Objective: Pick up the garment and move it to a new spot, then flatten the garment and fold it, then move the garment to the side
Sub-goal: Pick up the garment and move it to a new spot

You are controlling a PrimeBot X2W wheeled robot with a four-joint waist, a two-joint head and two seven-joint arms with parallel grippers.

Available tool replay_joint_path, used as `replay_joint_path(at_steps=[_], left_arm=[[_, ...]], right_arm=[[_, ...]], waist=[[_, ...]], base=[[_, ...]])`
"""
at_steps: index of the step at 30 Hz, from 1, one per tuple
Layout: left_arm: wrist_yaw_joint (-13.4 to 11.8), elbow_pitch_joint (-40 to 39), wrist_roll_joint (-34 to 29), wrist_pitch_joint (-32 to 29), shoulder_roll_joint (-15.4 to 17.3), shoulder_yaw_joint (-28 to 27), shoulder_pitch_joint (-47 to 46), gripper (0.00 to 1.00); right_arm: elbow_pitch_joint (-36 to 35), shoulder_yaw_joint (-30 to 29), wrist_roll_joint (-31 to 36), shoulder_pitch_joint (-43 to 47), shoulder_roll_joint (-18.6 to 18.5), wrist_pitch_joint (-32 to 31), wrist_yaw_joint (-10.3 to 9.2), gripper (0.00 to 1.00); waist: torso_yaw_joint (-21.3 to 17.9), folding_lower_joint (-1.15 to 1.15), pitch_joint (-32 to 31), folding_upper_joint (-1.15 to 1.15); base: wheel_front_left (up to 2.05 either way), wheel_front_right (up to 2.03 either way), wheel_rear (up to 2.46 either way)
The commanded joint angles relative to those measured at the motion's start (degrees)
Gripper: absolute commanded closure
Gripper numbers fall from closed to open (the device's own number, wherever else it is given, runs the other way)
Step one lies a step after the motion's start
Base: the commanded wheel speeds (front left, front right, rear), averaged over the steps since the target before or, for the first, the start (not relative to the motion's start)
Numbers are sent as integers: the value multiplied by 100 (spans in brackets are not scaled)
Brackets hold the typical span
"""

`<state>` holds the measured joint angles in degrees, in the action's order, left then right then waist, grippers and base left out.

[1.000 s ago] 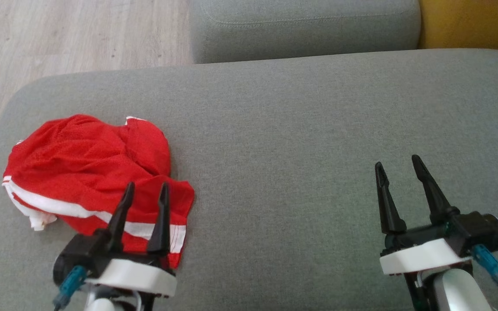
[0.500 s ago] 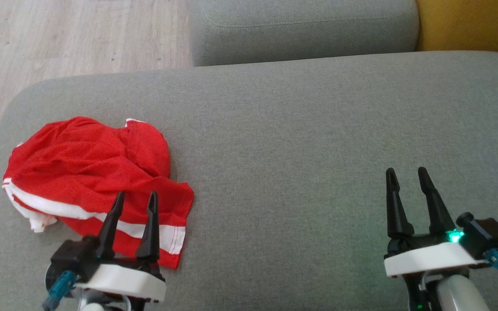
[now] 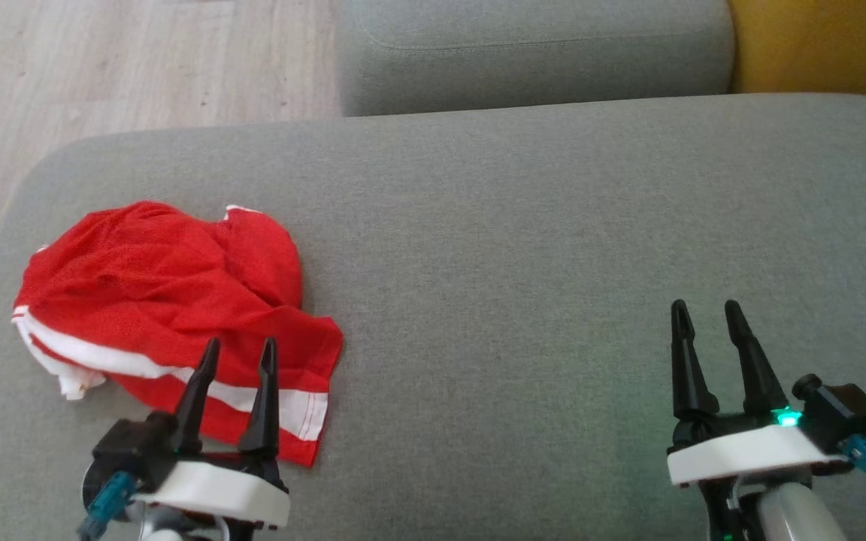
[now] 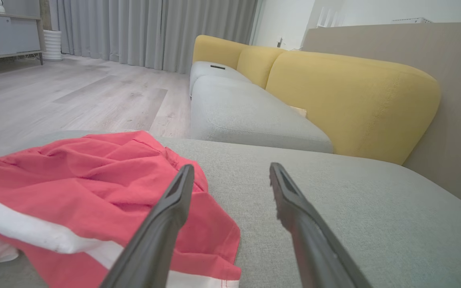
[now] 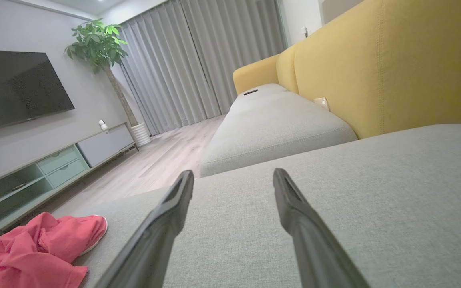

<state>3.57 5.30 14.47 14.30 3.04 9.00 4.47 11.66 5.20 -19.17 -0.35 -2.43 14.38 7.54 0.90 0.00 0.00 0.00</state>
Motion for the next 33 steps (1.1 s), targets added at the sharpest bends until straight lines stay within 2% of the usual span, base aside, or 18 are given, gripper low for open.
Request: replay_joint_path(at_steps=[1, 12, 24, 33], left_arm=[[21, -170, 31, 70, -15, -201, -234, 0], [-38, -153, -17, 70, -16, -398, -187, 0], [18, -127, -143, 70, -16, -688, -130, 0], [79, -119, -211, 70, -16, -931, -117, 0]], right_arm=[[-152, 158, -40, -142, -44, 62, -5, 0], [-40, 437, -148, -122, -44, 62, -5, 0], [58, 825, -351, -114, -44, 62, -5, 0], [106, 954, -431, -131, -44, 62, -5, 0]], waist=[[61, 0, -15, 0], [608, 0, -107, 0], [1236, 0, -179, 0], [1470, 0, -166, 0]], base=[[0, 0, 0], [0, 0, 0], [0, 0, 0], [0, 0, 0]])
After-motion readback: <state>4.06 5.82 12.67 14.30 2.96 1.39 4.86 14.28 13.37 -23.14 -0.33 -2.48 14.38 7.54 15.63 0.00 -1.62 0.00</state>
